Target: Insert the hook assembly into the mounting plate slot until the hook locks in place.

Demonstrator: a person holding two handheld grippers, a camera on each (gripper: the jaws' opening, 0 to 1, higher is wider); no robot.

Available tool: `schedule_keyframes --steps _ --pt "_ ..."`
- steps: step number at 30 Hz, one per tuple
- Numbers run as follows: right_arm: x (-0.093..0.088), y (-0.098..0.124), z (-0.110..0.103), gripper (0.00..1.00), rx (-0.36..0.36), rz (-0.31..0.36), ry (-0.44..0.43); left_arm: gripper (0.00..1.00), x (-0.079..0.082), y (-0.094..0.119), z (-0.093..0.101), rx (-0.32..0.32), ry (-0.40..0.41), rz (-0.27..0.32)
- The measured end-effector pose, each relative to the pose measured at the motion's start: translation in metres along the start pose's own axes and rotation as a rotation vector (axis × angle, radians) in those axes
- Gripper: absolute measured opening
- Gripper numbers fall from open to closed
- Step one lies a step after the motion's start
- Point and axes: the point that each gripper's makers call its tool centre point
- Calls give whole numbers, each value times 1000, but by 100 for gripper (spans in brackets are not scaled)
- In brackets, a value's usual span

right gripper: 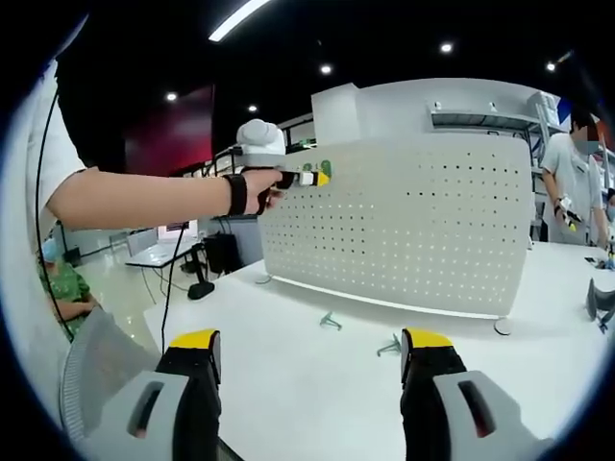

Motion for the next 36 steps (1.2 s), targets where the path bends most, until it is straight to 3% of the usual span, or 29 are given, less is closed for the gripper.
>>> schedule_keyframes --steps 9,27,36 --pt "0 -1 -2 77 6 0 1 21 -13 14 2 -26 19 -21" --pt "-3 -2 -3 77 4 -4 -2 26 -35 40 25 -123 49 -27" --pt "-4 -7 -8 76 22 -10 -4 26 -59 54 39 -170 50 -63"
Point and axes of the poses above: the point that each gripper's makers call its tool centre point, and the gripper's own axes: y roughly backward along the fingers, z roughly to its right, x roughly out of its top, and after that the axes turned 10 degrees about -y, right-handed
